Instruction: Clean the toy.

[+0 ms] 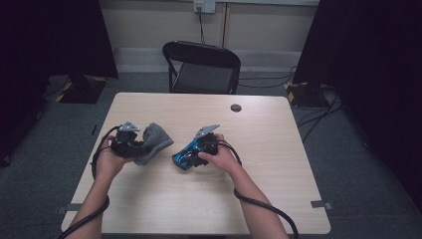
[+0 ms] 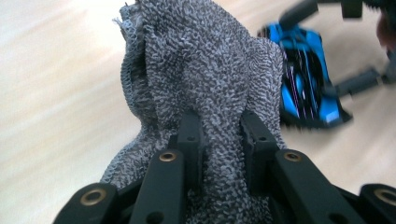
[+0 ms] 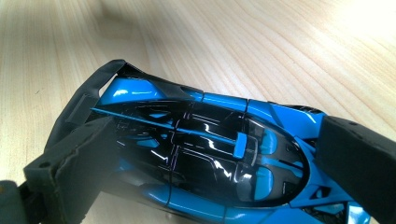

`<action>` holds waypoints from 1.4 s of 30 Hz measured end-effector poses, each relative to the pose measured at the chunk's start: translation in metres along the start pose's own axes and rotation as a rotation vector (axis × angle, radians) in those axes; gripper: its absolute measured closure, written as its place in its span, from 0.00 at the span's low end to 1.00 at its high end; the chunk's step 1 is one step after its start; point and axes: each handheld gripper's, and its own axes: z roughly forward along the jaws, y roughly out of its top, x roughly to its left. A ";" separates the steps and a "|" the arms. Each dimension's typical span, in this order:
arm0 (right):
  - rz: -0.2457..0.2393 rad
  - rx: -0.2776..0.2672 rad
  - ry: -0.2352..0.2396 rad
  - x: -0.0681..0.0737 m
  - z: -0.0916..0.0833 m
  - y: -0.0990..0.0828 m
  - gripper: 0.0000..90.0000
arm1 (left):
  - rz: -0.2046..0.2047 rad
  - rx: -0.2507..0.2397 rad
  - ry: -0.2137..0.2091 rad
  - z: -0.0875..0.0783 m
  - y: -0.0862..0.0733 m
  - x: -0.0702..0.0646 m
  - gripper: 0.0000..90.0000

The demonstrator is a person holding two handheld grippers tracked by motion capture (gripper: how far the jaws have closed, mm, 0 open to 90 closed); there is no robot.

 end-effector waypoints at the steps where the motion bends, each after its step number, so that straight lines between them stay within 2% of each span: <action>1: 0.000 -0.001 0.000 0.000 0.000 0.000 0.00 | 0.001 0.003 -0.005 0.006 0.005 0.000 0.81; 7: 0.000 -0.004 0.000 0.000 0.000 -0.001 0.00 | 0.006 0.011 -0.023 0.035 0.025 -0.004 0.80; 11: 0.001 -0.001 0.000 0.000 0.000 0.000 0.00 | 0.011 0.023 -0.019 0.057 0.035 -0.008 0.80; 14: 0.000 -0.003 0.000 0.000 0.000 0.000 0.00 | 0.033 0.031 -0.008 0.072 0.042 -0.011 0.80; 16: 0.000 -0.002 0.000 0.000 0.000 0.000 0.00 | 0.025 0.036 -0.006 0.082 0.046 -0.013 0.79; 23: 0.000 -0.003 0.001 0.000 0.000 -0.001 0.00 | 0.052 0.080 -0.006 0.114 0.054 -0.021 0.79; 25: -0.001 -0.001 0.001 0.000 0.000 0.000 0.00 | 0.052 0.092 -0.023 0.121 0.054 -0.024 0.79; 27: 0.000 0.001 0.001 0.000 0.000 0.000 0.00 | 0.074 0.113 -0.013 0.127 0.054 -0.028 0.79; 32: 0.000 -0.001 0.001 0.000 0.000 0.000 0.00 | 0.084 0.127 -0.008 0.132 0.050 -0.031 0.80; 38: 0.000 0.000 0.000 0.000 0.000 0.000 0.00 | 0.116 0.159 -0.022 0.127 0.049 -0.032 0.81; 42: -0.001 0.000 0.001 0.000 0.000 0.000 0.00 | 0.117 0.160 -0.026 0.122 0.046 -0.031 0.81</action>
